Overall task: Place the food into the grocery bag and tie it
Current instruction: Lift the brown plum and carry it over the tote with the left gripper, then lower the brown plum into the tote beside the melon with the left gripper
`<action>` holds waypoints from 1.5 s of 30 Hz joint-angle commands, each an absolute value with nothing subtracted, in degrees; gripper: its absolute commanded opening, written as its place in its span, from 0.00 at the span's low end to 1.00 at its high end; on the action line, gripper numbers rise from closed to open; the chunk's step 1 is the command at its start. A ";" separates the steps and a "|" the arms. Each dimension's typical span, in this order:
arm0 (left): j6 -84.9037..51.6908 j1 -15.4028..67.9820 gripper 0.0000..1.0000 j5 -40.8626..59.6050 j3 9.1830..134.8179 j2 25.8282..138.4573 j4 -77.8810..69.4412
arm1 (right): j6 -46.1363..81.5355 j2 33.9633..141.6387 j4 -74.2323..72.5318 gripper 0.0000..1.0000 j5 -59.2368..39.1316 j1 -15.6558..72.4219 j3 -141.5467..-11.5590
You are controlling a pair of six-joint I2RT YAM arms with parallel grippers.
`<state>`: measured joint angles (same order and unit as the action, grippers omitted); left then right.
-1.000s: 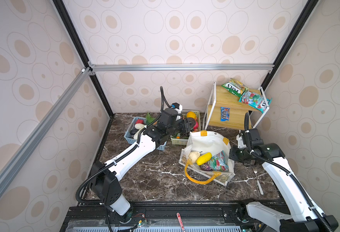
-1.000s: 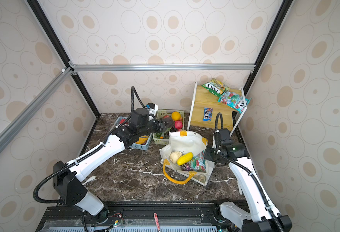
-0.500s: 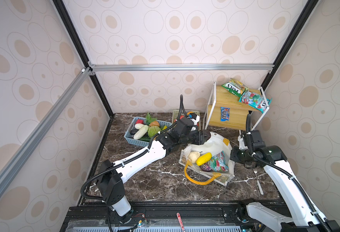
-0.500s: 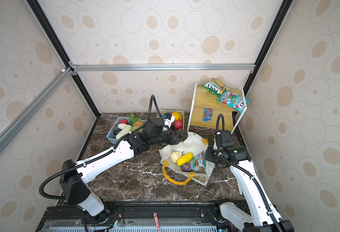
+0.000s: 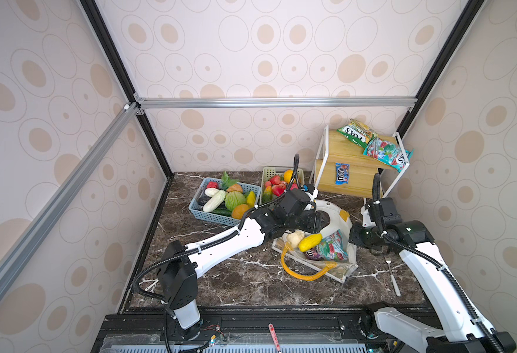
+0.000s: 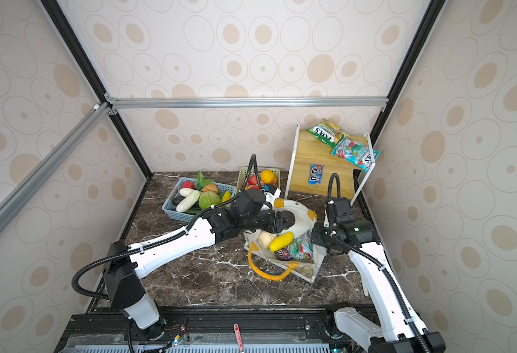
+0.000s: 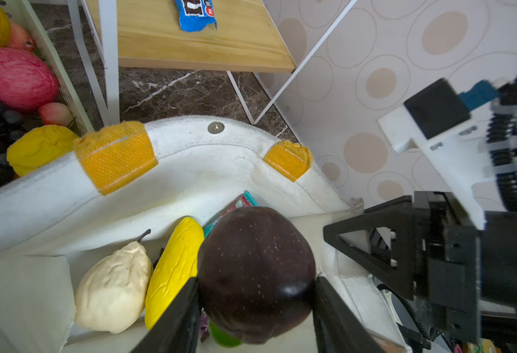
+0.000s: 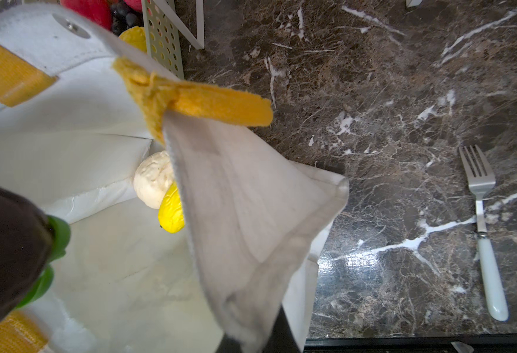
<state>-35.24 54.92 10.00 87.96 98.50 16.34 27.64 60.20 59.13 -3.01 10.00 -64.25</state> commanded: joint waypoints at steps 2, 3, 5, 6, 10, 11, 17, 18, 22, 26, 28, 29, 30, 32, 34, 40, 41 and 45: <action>-33.07 55.97 0.56 8.94 89.91 100.48 18.14 | 28.29 59.95 59.68 0.09 -2.83 10.02 -64.42; -32.89 56.15 0.56 8.88 89.98 100.84 18.09 | 28.39 59.74 59.71 0.09 -2.82 10.01 -64.35; -32.54 56.38 0.56 8.65 90.34 101.66 18.26 | 28.55 59.59 59.59 0.09 -2.68 10.02 -64.35; -32.37 56.47 0.56 8.61 90.64 102.23 18.36 | 28.56 59.48 59.59 0.09 -2.57 10.02 -64.34; -31.41 56.83 0.56 8.03 91.31 104.11 18.78 | 28.81 59.41 59.59 0.09 -2.47 9.94 -64.34; -31.22 56.86 0.56 7.75 91.32 104.59 18.84 | 28.83 59.40 59.55 0.09 -2.46 10.02 -64.33; -30.56 57.15 0.56 7.03 90.90 107.58 18.92 | 29.25 59.14 59.35 0.09 -2.46 10.01 -63.83; -30.50 57.13 0.56 6.88 90.88 108.01 18.92 | 29.29 59.02 59.20 0.09 -2.46 10.02 -63.67; -30.07 57.16 0.57 6.12 90.88 109.61 18.68 | 30.00 58.98 58.65 0.09 -2.87 10.00 -63.00; -29.47 57.13 0.57 5.44 90.74 111.52 18.61 | 30.26 58.82 58.63 0.09 -3.02 10.01 -62.75; -29.44 57.13 0.57 5.32 90.45 112.40 18.24 | 30.32 58.63 58.76 0.09 -2.99 10.02 -62.67; -29.45 57.14 0.57 5.27 90.16 112.82 18.04 | 30.40 58.55 58.76 0.09 -2.99 10.02 -62.58; -29.44 57.18 0.57 5.12 90.01 113.15 17.90 | 30.44 58.49 58.73 0.09 -2.97 10.02 -62.46; -29.36 57.19 0.58 4.62 89.75 113.80 17.79 | 30.49 58.45 58.74 0.09 -2.99 10.00 -62.42; -29.24 57.16 0.59 3.84 89.55 114.34 17.88 | 30.58 58.47 58.80 0.09 -2.90 10.02 -62.23; -28.66 57.13 0.60 2.05 89.12 116.37 17.93 | 30.54 58.62 58.56 0.09 -2.81 10.02 -62.23; -28.65 57.12 0.60 2.02 88.96 116.63 18.04 | 30.58 58.77 58.51 0.09 -2.81 9.99 -62.28; -28.65 57.14 0.61 1.72 88.96 117.57 18.26 | 30.54 58.97 58.37 0.09 -2.86 9.95 -62.31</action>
<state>-30.11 57.14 4.71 88.53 115.85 15.73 29.78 59.33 57.78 -2.96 10.00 -62.94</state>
